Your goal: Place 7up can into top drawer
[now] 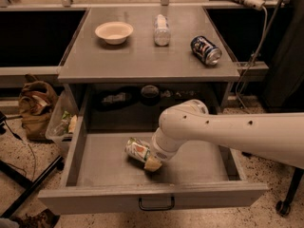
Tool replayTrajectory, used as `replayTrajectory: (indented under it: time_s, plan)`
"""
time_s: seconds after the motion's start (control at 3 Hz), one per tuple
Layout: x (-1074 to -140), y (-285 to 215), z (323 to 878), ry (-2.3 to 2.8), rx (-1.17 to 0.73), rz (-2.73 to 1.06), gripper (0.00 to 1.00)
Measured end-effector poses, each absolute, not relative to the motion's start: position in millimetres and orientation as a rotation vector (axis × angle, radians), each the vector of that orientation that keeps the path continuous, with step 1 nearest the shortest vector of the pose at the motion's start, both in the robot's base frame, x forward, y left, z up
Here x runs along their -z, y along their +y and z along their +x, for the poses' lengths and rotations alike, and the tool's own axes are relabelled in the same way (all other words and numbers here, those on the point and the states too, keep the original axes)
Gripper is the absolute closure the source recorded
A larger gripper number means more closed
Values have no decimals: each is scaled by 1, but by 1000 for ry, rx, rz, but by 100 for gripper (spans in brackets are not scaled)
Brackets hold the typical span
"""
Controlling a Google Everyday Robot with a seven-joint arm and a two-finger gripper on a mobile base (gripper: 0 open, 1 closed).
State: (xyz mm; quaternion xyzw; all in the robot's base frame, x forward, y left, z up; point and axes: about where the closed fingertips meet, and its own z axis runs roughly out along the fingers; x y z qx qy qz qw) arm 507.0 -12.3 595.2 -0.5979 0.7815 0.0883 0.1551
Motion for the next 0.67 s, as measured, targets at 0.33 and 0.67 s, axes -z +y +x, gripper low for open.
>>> replayTrajectory:
  time_s: [0.33, 0.67]
  plan:
    - [-595, -12, 507, 2239, -253, -1713, 34]
    - [-595, -12, 507, 2239, -253, -1713, 12]
